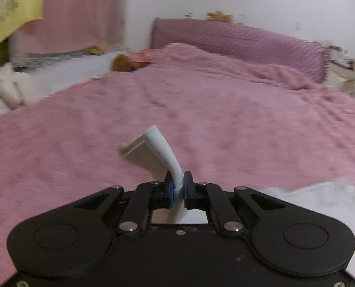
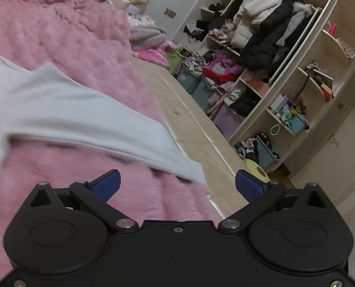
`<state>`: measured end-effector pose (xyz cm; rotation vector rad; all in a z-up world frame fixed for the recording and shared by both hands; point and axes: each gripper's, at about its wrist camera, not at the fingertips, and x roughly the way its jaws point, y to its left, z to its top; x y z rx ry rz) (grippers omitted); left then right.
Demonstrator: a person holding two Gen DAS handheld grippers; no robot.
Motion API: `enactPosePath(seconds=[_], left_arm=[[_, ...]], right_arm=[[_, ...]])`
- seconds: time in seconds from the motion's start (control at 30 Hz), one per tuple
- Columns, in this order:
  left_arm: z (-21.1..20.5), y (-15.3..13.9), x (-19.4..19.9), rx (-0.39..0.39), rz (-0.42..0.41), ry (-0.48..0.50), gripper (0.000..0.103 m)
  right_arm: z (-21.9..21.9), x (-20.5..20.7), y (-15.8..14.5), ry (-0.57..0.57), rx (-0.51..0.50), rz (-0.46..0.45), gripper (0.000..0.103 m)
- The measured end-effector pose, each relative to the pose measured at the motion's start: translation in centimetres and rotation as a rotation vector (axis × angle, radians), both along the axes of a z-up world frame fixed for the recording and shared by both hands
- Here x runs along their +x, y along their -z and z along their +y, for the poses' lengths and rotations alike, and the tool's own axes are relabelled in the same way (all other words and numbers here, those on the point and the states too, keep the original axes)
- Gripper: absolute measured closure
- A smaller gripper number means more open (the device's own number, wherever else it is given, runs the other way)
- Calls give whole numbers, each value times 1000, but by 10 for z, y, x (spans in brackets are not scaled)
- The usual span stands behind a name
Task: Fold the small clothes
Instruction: 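Carry the held sleeve across the chest with the left gripper and open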
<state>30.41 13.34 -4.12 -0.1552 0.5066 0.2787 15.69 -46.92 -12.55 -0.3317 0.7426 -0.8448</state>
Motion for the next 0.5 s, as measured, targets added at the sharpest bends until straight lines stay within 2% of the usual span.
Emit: enactPosePath(seconds=[0.07, 0.2, 0.33, 0.5], left_arm=[[-39, -1, 2, -32, -7, 50, 97], [-122, 0, 9, -46, -14, 161, 97], [-206, 12, 20, -48, 4, 294, 97], [-304, 20, 48, -91, 17, 402, 97]], right_arm=[[-23, -1, 5, 30, 12, 14, 3], [-60, -16, 3, 51, 165, -52, 3], [-70, -30, -3, 10, 263, -135, 3], [-73, -31, 7, -30, 288, -156, 3]])
